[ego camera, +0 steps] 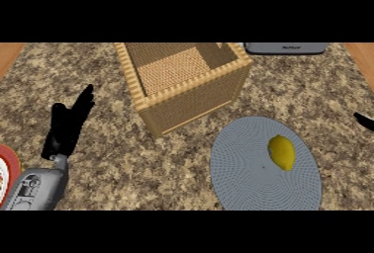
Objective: Pick the lemon from the placemat and place it in the basket
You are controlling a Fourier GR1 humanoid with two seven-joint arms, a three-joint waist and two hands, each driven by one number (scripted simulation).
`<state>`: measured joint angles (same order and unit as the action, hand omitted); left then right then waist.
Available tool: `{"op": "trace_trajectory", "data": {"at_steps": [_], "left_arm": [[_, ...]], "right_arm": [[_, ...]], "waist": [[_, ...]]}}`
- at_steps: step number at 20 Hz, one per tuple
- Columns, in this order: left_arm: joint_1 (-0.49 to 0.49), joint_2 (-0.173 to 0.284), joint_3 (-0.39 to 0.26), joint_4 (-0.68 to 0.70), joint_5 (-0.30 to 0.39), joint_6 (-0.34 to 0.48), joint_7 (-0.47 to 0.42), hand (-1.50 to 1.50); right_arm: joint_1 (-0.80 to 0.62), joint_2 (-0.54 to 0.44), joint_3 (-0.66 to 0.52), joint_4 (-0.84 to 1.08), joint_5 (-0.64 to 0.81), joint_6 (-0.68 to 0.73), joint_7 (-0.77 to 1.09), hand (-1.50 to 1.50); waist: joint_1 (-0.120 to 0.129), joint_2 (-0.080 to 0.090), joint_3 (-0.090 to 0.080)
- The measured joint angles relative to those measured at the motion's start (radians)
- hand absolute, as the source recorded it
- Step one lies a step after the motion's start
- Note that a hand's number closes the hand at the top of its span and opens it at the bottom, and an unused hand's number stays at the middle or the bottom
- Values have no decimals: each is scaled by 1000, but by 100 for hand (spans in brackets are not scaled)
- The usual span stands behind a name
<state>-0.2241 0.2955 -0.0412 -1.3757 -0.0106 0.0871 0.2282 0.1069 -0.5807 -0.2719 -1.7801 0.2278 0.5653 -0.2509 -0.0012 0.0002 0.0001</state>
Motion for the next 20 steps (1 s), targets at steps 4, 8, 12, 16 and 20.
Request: {"op": "trace_trajectory", "data": {"at_steps": [4,8,12,16,20], "left_arm": [[9,-4,23,11,-3,-28,-18,0],[9,-29,21,-21,-27,-22,20,0],[11,-36,38,15,-41,-42,-19,0],[-5,-46,57,13,-51,-53,-7,0],[15,-69,58,13,-77,-51,-24,0]], "right_arm": [[-30,62,50,18,61,-14,9,-150],[-52,106,85,85,143,-46,-42,-150],[-112,144,109,146,195,-75,-42,-150],[-122,177,122,173,241,-100,-68,-150],[-140,219,143,184,272,-114,-54,-150]], "waist": [[1,0,0],[1,0,0],[2,0,0],[1,0,0],[1,0,0]]}}
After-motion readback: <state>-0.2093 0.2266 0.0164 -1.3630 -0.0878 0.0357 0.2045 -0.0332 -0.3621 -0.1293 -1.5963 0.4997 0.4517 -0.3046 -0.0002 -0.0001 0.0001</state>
